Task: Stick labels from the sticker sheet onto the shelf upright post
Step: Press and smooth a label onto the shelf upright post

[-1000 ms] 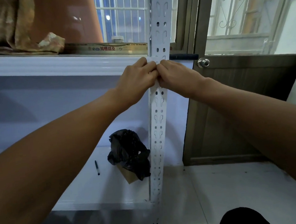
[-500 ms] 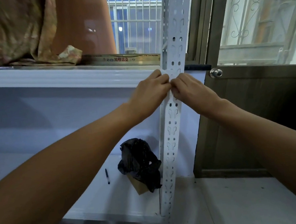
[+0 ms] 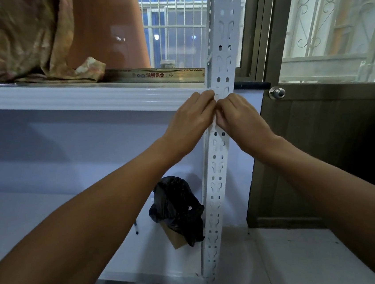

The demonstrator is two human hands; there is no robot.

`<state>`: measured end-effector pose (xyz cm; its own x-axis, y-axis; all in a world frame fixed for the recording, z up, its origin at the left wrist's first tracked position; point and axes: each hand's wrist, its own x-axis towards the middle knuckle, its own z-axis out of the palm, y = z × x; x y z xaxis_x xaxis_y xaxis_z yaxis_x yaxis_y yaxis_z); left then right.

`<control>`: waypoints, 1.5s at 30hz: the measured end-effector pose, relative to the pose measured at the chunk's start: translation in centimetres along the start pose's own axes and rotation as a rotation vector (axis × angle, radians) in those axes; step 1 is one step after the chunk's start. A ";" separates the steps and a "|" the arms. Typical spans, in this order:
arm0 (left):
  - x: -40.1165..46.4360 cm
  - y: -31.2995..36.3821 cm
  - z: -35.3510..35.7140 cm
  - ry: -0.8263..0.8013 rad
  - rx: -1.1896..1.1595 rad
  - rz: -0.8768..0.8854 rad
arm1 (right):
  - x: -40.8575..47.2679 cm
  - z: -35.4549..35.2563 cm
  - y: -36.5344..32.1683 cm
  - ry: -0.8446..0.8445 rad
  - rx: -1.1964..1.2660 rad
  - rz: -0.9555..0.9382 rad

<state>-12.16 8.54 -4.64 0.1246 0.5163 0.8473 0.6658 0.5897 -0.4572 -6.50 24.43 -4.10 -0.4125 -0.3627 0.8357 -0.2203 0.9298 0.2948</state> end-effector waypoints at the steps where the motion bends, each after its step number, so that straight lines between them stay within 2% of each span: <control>1: 0.0 0.3 0.0 -0.006 -0.043 -0.067 | 0.1 0.2 -0.5 0.017 0.017 0.047; 5: 0.0 1.1 -0.1 -0.018 -0.220 -0.249 | 0.2 0.4 -1.6 0.088 0.239 0.264; 8: -0.5 1.7 -0.3 -0.004 -0.369 -0.402 | -0.7 0.1 -1.8 0.139 0.396 0.326; 12: -2.3 3.0 -0.3 -0.060 -0.582 -0.544 | -2.7 -0.1 -1.5 0.132 0.444 0.308; 16: -3.1 4.3 -0.1 0.034 -0.801 -0.771 | -4.3 -0.2 -1.7 0.086 0.446 0.221; 19: -2.2 5.0 -0.6 0.044 -0.971 -0.993 | -4.3 -0.2 -1.8 0.090 0.448 0.238; 23: -1.0 4.6 -1.1 0.068 -1.097 -1.119 | -3.6 -0.4 -2.0 0.141 0.492 0.303; 26: -0.7 3.7 -1.8 -0.055 -1.247 -1.153 | -3.7 -0.9 -1.8 0.158 0.537 0.346; 30: -0.3 2.2 -3.0 -0.397 -1.457 -1.236 | -4.5 -1.3 -1.3 0.105 0.581 0.311; 33: -0.2 1.3 -3.6 -0.528 -1.327 -1.176 | -4.4 -1.4 -1.4 0.038 0.609 0.261; 35: -0.1 1.2 -3.8 -0.445 -1.075 -1.046 | -4.2 -1.6 -1.6 0.017 0.605 0.260; 38: 0.3 0.9 -3.7 -0.216 -0.689 -0.809 | -3.8 -1.9 -1.8 0.024 0.603 0.337; 40: 0.6 0.5 -3.4 -0.140 -0.497 -0.650 | -3.3 -2.2 -1.8 0.025 0.587 0.382; 45: 1.4 0.7 -2.5 -0.147 -0.359 -0.331 | -2.3 -2.6 -1.5 -0.014 0.540 0.400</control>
<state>-9.68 8.15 -3.15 -0.2237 0.4354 0.8720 0.8663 0.4988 -0.0269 -2.90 24.04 -5.29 -0.5649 -0.0006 0.8251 -0.4577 0.8323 -0.3128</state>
